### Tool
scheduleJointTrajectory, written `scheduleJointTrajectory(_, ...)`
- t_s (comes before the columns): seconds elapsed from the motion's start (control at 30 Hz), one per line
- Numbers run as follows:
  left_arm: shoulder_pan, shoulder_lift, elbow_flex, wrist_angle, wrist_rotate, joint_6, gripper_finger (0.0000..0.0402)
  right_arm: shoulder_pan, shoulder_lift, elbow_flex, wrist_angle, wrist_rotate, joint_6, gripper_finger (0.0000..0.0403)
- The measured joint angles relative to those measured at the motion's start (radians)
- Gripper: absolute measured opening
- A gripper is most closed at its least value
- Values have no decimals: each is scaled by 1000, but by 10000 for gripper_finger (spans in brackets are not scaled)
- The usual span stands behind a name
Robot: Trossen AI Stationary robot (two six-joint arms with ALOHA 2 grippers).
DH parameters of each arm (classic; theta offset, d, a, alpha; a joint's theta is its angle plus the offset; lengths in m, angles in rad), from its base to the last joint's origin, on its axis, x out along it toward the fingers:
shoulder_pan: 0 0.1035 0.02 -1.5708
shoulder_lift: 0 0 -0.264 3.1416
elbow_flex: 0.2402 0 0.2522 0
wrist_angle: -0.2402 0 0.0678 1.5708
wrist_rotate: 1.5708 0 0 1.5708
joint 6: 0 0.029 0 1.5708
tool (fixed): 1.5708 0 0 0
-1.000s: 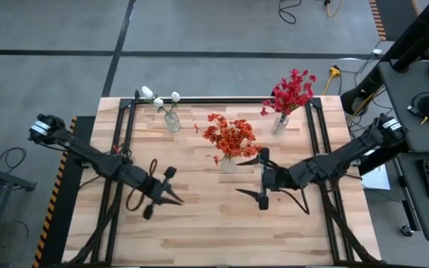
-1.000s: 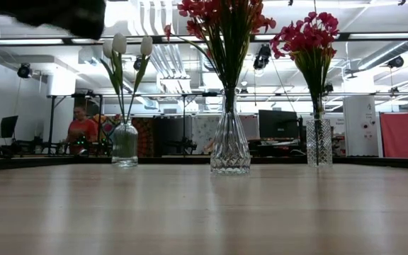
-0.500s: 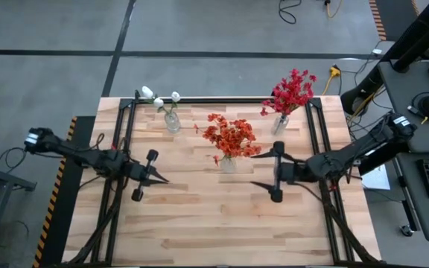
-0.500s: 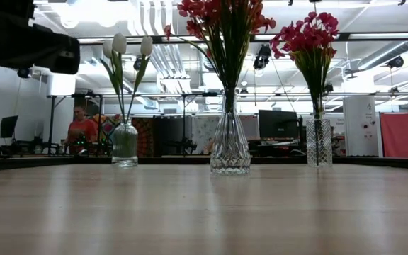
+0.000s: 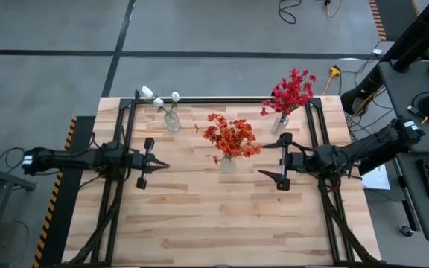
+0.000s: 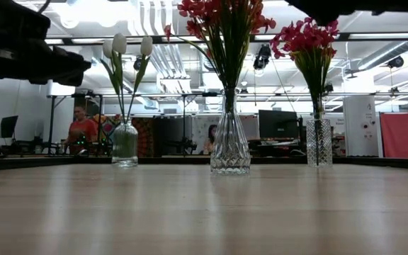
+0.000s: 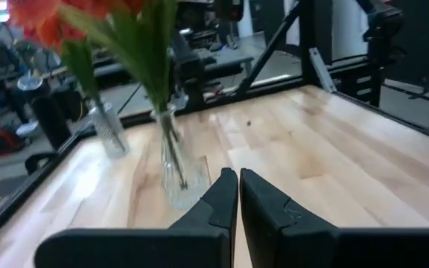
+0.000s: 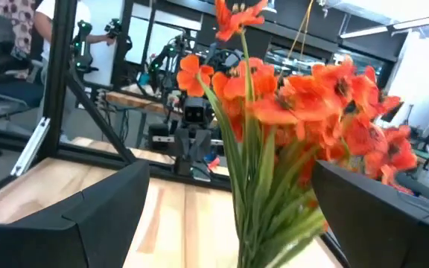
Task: Sort flowers into vase by color
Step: Return to Home Position
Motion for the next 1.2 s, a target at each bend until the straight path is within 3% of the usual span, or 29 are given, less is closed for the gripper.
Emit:
scheduleJointTrajectory(0.2,31,-17,-2,-50,-6,-36,0,7,-158,-122,22,-35,-24,366)
scheduleJointTrajectory(0.47,31,1,-1,-45,-363,-49,0,13,-544,-314,27,-33,-50,366)
scheduleJointTrajectory(0.63,31,23,-1,-45,-443,-65,0,13,-801,-377,-49,-17,-111,366)
scheduleJointTrajectory(0.8,31,42,-2,-69,-447,-51,0,14,-806,-378,-123,8,-169,366)
scheduleJointTrajectory(0.9,31,59,-2,-70,-443,-46,0,13,-798,-379,-179,106,-204,366)
scheduleJointTrajectory(1.07,31,84,-2,-70,-445,-45,0,13,-764,-379,-320,300,-73,366)
scheduleJointTrajectory(1.2,31,102,-2,-68,-445,-44,0,13,-744,-379,-407,315,11,366)
